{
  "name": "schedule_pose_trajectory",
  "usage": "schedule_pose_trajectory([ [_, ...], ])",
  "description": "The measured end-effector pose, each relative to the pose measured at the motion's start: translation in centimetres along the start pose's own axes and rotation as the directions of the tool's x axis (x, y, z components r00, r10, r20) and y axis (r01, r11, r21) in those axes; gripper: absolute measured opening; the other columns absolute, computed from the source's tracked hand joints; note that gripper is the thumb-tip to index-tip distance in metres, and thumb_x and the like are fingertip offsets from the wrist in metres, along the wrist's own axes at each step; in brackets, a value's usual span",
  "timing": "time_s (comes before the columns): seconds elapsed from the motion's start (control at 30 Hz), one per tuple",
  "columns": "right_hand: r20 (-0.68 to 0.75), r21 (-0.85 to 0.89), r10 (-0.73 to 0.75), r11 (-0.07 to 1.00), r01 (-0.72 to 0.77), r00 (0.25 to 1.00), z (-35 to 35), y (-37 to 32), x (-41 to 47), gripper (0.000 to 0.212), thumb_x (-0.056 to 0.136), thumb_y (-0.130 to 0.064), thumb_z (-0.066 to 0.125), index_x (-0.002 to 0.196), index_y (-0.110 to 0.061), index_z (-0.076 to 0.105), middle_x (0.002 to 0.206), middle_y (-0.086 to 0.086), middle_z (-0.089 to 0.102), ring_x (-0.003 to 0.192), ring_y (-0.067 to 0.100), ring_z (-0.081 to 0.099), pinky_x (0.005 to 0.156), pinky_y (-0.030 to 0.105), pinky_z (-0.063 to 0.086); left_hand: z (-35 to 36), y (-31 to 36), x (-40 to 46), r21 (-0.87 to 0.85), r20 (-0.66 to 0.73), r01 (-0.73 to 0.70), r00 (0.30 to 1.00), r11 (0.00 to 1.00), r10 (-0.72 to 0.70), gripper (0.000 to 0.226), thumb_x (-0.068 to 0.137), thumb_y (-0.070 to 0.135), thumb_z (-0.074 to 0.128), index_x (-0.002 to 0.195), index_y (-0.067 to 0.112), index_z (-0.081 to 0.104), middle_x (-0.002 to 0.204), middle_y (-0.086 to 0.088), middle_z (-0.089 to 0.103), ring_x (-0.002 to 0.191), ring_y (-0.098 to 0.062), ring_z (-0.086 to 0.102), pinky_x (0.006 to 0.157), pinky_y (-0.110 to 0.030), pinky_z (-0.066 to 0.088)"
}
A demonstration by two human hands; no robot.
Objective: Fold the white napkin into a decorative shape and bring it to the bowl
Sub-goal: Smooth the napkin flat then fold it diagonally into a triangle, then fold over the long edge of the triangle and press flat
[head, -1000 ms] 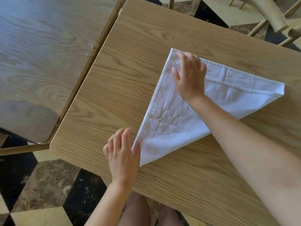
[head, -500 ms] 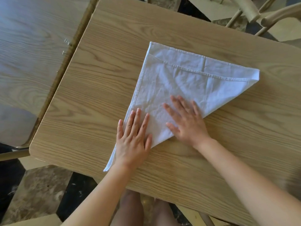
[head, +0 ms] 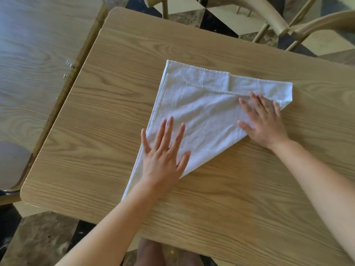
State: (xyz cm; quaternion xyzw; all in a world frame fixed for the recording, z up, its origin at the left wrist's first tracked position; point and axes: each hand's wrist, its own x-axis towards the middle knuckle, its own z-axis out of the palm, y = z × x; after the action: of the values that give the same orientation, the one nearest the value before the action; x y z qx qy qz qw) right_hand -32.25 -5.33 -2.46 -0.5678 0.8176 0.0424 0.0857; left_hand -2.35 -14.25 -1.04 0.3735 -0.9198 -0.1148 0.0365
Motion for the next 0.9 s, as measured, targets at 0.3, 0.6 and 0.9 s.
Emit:
schedule_pose_trajectory([
  [0.3, -0.019, -0.004, 0.012, 1.0, -0.012, 1.0, 0.3, 0.0, 0.0, 0.073, 0.081, -0.072, -0.003, 0.144, -0.036, -0.001, 0.157, 0.002, 0.002, 0.144, 0.021, -0.001, 0.112, 0.055, 0.001, 1.8, 0.5, 11.7, 0.063, 0.104, -0.093, 0.991, 0.994, 0.086, 0.068, 0.089, 0.063, 0.026, 0.149, 0.036, 0.008, 0.159, -0.002, -0.004, 0.145, -0.019, -0.006, 0.115, -0.048, -0.006],
  [0.6, 0.025, 0.046, 0.004, 0.999, -0.006, 1.0, -0.8, -0.2, 0.0, 0.071, 0.084, -0.065, 0.01, 0.147, -0.034, 0.004, 0.157, 0.001, -0.001, 0.144, 0.021, -0.002, 0.112, 0.055, 0.0, 0.2, -3.1, 11.1, 0.047, 0.047, 0.135, 0.989, 0.99, -0.138, 0.065, 0.094, 0.053, 0.024, 0.15, 0.023, 0.011, 0.159, -0.005, -0.004, 0.145, -0.014, -0.007, 0.11, -0.054, -0.013],
  [0.9, -0.193, 0.112, 0.146, 0.986, -0.126, 0.97, -2.9, 1.2, 4.3, 0.055, 0.093, -0.01, 0.043, 0.144, -0.011, 0.025, 0.151, 0.013, 0.028, 0.14, 0.028, 0.023, 0.11, 0.054, 0.02, -2.0, -0.8, 20.8, 0.16, 0.117, -0.274, 0.959, 0.948, 0.258, 0.058, 0.099, 0.034, 0.028, 0.15, 0.013, 0.008, 0.159, -0.001, 0.008, 0.145, -0.013, 0.001, 0.109, -0.061, -0.007],
])
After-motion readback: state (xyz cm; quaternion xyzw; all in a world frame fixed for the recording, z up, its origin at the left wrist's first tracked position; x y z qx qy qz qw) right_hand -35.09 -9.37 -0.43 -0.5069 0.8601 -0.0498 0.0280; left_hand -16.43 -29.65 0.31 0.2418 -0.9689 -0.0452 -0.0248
